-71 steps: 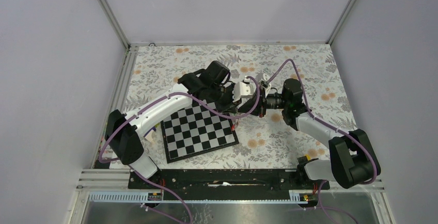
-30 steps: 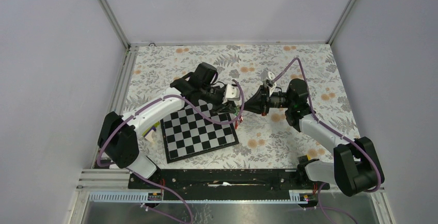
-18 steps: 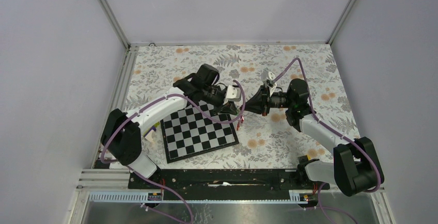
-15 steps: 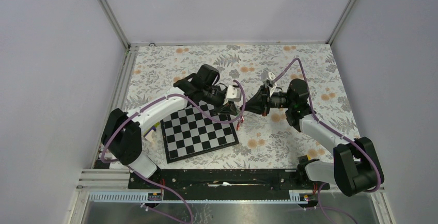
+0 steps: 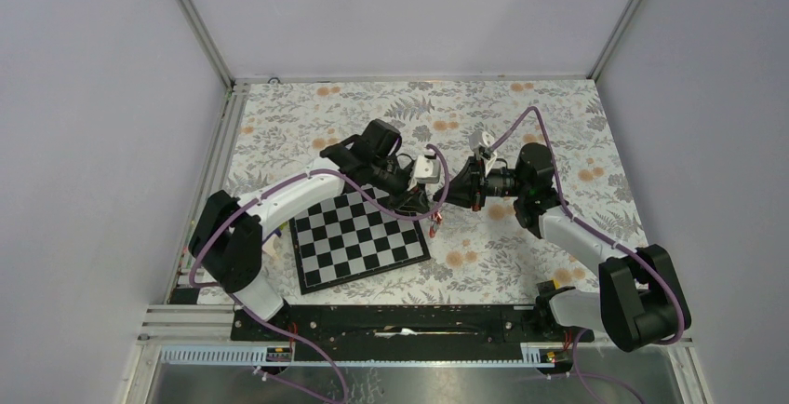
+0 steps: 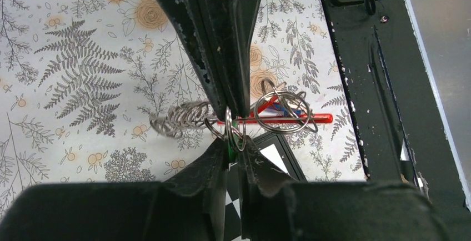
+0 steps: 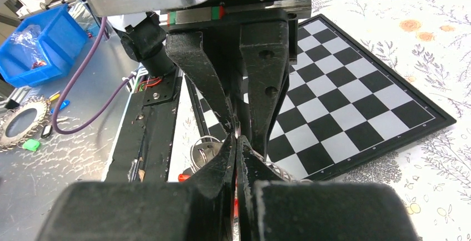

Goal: Put the keys on the keyring

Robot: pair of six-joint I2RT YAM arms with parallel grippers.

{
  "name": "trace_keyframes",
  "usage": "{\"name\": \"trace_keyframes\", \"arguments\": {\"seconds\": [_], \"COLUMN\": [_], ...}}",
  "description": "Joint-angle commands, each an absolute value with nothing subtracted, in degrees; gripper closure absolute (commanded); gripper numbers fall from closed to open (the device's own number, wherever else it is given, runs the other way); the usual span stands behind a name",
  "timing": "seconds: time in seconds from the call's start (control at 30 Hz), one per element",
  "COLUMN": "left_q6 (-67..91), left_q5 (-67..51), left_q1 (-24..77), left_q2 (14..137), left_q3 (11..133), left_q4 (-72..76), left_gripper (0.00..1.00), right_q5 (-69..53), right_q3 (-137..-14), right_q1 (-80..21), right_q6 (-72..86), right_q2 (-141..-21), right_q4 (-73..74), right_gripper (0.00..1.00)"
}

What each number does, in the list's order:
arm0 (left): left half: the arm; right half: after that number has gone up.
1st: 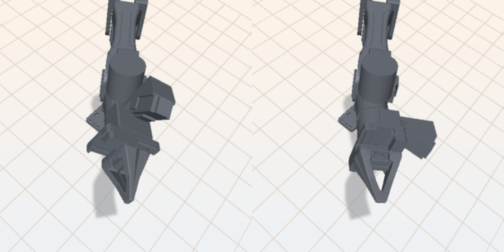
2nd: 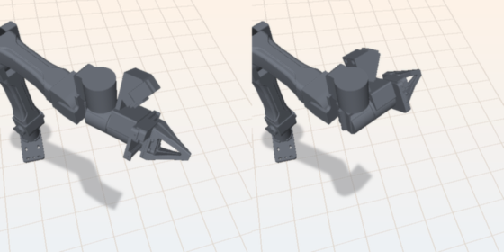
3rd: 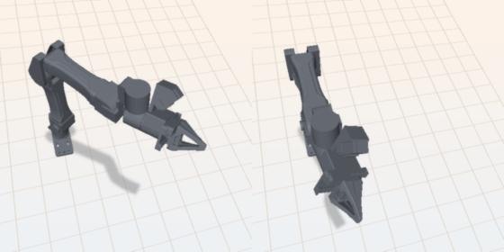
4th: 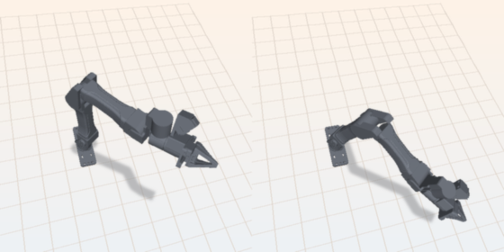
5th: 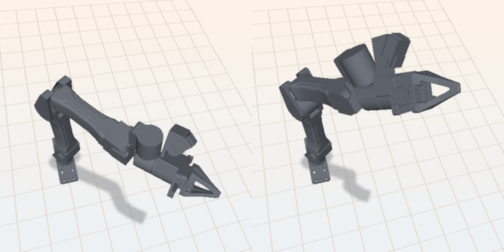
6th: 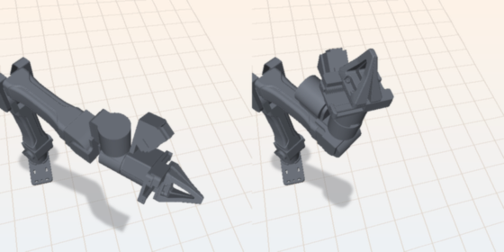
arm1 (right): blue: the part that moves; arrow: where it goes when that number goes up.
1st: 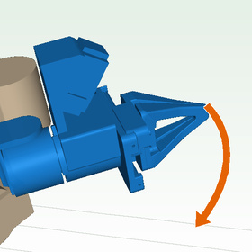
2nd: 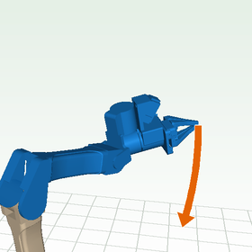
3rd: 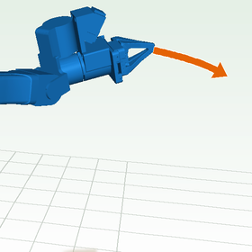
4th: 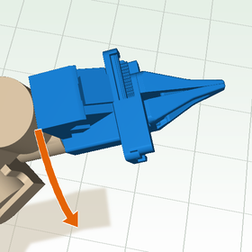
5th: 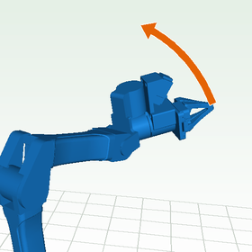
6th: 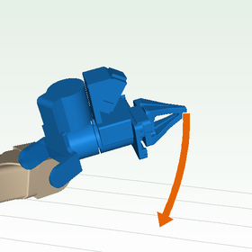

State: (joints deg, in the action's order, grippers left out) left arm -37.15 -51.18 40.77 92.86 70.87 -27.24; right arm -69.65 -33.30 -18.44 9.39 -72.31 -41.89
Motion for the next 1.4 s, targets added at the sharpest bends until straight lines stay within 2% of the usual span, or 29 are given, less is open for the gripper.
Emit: {"name": "trace_keyframes", "arguments": {"seconds": [0.0, 0.2, 0.47, 0.5, 0.6, 0.63, 0.8, 0.93, 0.97, 1.0, 1.07, 1.1, 1.2, 1.27, 1.37], "left_q6": [-36.5, -37.6, -35.7, -34.6, -33.7, -34.3, -27.9, -28.8, -29.4, -29.7, -29.9, -30.2, -31.9, -32.0, -31.5], "left_q5": [-49.5, -44.0, -32.0, -30.4, -27.5, -27.6, -28.3, -34.1, -36.0, -37.7, -40.7, -42.1, -46.2, -48.4, -51.6], "left_q1": [41.1, 39.8, 37.7, 37.7, 37.6, 37.6, 37.5, 37.5, 37.5, 37.5, 37.5, 37.5, 37.5, 37.5, 37.6], "left_q2": [92.1, 88.5, 84.4, 84.0, 83.1, 82.8, 82.7, 84.3, 84.3, 84.2, 84.3, 84.4, 83.8, 83.5, 83.3], "left_q3": [72.3, 72.0, 75.1, 75.4, 75.7, 75.3, 74.1, 75.7, 75.2, 74.9, 74.4, 74.2, 73.3, 73.0, 72.4], "left_q4": [-26.0, -26.6, -30.4, -30.5, -31.3, -31.5, -30.1, -33.1, -33.2, -33.0, -33.0, -33.0, -32.9, -32.5, -30.8], "left_gripper": [0.82, 0.75, 0.74, 0.75, 0.98, 1.0, 1.0, 1.0, 0.97, 0.9, 0.6, 0.49, 0.24, 0.17, 0.19], "right_q5": [-69.7, -69.8, -70.0, -70.0, -69.9, -69.8, -69.6, -69.6, -69.6, -69.6, -69.6, -69.7, -69.7, -69.9, -70.3], "right_q3": [-34.1, -34.5, -34.9, -34.9, -34.9, -34.9, -34.9, -35.0, -35.0, -35.0, -35.0, -35.0, -35.0, -35.0, -35.1], "right_q1": [-18.2, -18.1, -17.9, -17.9, -17.9, -17.8, -17.7, -17.6, -17.6, -17.6, -17.5, -17.5, -17.4, -17.4, -17.4], "right_q6": [6.8, 5.5, 4.5, 4.4, 4.0, 3.9, 3.1, 2.9, 2.9, 2.9, 2.9, 2.8, 2.9, 3.0, 3.9], "right_q2": [-70.8, -70.4, -70.0, -69.9, -69.5, -69.4, -68.6, -68.3, -68.3, -68.4, -68.2, -68.2, -68.2, -68.2, -68.3], "right_q4": [-44.2, -42.5, -41.4, -41.3, -40.8, -40.7, -39.7, -39.3, -39.3, -39.2, -39.2, -39.2, -39.1, -39.1, -39.7], "right_gripper": [1.0, 1.0, 1.0, 1.0, 1.0, 1.0, 1.0, 1.0, 1.0, 1.0, 1.0, 1.0, 1.0, 1.0, 1.0]}}
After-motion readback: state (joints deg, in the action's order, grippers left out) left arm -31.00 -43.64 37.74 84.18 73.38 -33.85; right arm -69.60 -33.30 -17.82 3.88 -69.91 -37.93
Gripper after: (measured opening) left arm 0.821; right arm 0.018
